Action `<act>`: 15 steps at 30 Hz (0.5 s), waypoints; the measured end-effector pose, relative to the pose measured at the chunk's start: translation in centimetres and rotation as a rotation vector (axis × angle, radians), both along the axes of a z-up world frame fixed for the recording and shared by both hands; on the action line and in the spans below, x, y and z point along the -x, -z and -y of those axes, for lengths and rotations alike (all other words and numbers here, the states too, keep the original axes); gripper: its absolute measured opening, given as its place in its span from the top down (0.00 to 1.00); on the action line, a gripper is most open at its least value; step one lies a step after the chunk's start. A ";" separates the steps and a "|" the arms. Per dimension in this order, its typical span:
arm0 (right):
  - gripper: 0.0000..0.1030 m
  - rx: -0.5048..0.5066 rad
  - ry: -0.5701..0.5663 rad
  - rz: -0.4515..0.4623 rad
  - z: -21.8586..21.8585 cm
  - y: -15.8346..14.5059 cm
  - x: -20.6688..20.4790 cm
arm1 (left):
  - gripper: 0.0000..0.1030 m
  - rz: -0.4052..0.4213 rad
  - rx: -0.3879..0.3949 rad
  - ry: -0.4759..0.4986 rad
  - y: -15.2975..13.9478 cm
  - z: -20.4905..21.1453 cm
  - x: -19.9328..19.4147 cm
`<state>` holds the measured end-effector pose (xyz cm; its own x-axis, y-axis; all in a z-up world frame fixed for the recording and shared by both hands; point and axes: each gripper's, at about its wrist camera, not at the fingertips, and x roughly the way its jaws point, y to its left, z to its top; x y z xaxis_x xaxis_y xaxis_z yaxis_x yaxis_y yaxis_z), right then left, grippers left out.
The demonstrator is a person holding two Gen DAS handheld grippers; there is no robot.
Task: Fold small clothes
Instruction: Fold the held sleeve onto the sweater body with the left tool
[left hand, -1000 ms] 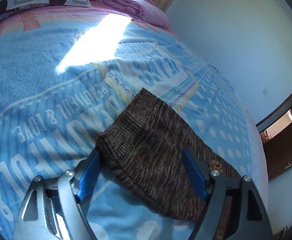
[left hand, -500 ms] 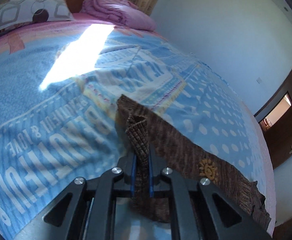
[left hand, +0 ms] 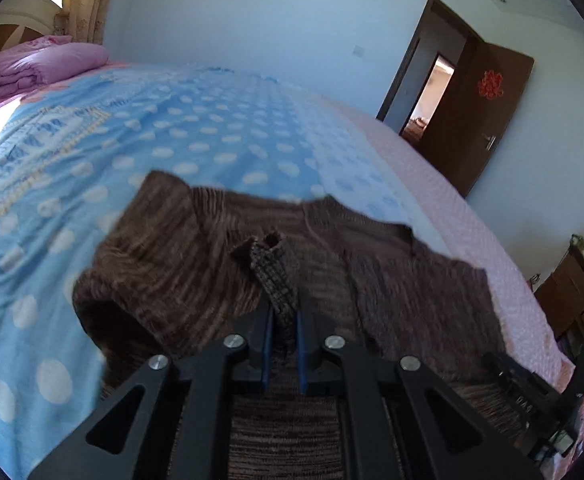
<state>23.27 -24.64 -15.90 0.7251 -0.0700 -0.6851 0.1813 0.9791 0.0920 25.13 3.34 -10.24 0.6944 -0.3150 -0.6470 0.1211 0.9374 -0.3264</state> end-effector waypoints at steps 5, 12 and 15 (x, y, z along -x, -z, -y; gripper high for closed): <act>0.57 0.009 0.001 -0.006 -0.1 0.0 -0.1 | 0.91 -0.074 0.077 -0.025 2.0 -1.4 -0.4; 0.57 -0.045 -0.064 0.069 -3.0 -3.6 -0.6 | 0.89 -0.084 0.201 -0.031 3.0 -1.9 0.1; 0.48 -0.135 -0.217 0.054 -6.9 -5.6 -3.1 | 0.89 -0.089 0.264 -0.036 3.4 -2.2 -0.2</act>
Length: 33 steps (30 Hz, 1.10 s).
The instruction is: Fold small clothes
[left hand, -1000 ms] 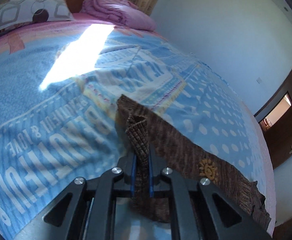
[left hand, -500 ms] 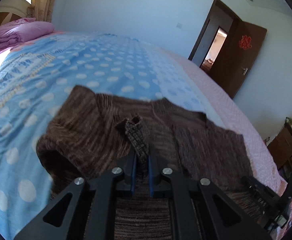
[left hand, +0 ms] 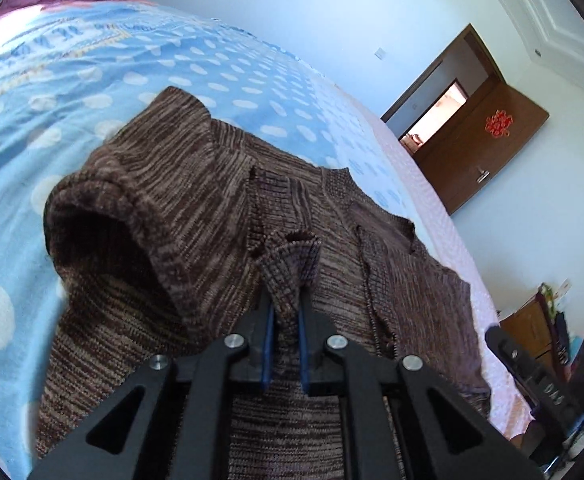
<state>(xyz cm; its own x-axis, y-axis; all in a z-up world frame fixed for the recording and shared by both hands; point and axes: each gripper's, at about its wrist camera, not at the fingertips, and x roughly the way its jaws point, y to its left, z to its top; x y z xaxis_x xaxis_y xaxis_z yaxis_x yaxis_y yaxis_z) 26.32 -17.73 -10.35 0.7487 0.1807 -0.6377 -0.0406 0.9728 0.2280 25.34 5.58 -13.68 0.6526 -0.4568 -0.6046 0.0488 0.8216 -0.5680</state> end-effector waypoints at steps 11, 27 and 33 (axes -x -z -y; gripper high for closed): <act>0.48 0.046 -0.423 -0.213 -16.0 3.3 -10.9 | 0.88 -0.003 0.071 -0.010 0.6 -0.6 0.1; 0.93 -0.234 -0.386 -0.125 -9.6 0.6 -10.5 | 0.88 0.029 0.003 -0.007 -0.6 0.3 0.3; 0.94 -0.313 -0.287 -0.095 -3.4 0.0 -10.5 | 0.89 0.154 -0.160 0.093 -4.2 5.8 1.6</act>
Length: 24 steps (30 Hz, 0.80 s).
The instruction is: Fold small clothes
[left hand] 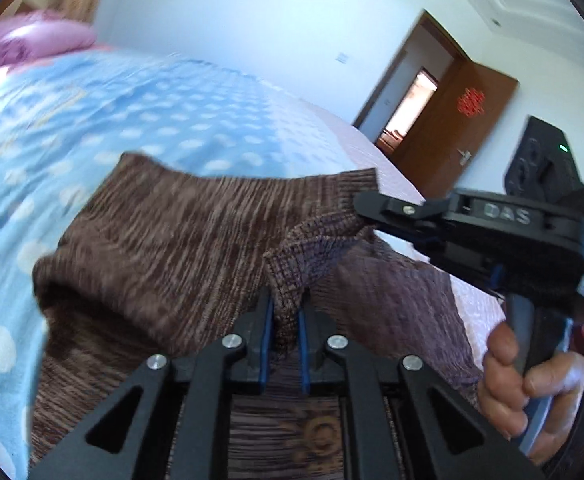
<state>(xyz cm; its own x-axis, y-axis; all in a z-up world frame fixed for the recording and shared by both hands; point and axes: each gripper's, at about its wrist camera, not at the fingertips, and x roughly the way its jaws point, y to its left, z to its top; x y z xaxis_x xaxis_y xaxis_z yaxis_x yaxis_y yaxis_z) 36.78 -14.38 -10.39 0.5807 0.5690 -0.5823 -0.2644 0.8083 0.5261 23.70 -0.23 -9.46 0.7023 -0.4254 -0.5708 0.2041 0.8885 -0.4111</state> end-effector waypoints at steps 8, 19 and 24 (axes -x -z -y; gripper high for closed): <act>0.94 0.069 0.109 -0.062 4.6 3.8 -0.5 | 0.85 -0.007 -0.238 0.143 0.7 8.1 0.2; 0.93 -0.079 0.226 -0.103 9.3 3.8 4.4 | 0.23 -0.011 -0.202 0.134 -0.8 2.9 3.2; 0.40 -0.055 0.156 -0.098 5.5 3.8 8.4 | 0.23 -0.023 -0.150 -0.102 -1.4 -4.5 2.6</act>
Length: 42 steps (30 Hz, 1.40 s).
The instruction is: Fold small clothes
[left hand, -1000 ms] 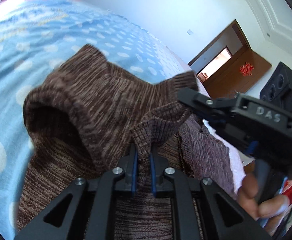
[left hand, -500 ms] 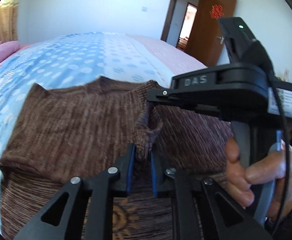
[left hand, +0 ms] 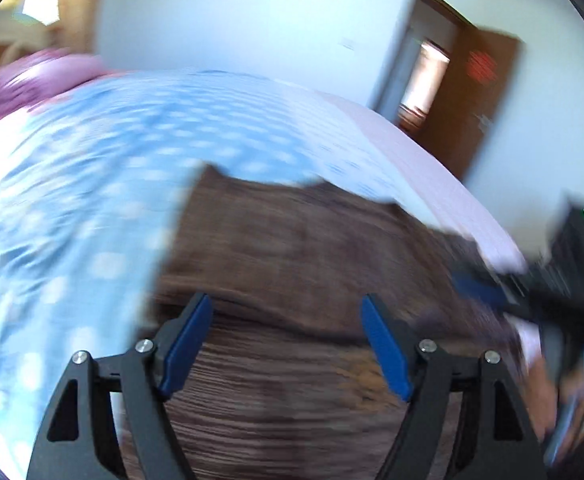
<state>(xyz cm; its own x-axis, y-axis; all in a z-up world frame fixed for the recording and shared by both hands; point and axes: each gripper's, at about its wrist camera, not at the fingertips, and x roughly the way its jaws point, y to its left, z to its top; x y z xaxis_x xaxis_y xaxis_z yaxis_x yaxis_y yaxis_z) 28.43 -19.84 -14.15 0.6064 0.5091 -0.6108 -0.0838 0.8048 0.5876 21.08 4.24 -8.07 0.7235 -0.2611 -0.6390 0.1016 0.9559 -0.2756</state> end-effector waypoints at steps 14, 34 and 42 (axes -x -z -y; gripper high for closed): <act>0.72 0.501 -0.074 0.083 -6.9 2.1 1.2 | 0.21 -0.164 -0.144 -0.268 4.5 -6.5 -3.7; 0.71 0.390 0.061 0.211 4.9 -6.8 23.7 | 0.15 -0.001 0.034 0.107 -0.1 -11.9 8.6; 0.50 0.223 -0.088 0.284 7.6 -11.4 32.9 | 0.15 -0.094 0.084 0.305 0.5 -13.4 16.0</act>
<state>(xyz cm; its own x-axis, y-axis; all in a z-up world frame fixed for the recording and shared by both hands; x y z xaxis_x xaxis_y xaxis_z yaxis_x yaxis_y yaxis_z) -4.48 -27.40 -2.73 0.7275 0.4402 -0.5263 -0.2929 0.8929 0.3420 5.06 17.66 -8.60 0.5425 -0.5114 -0.6665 0.3504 0.8588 -0.3738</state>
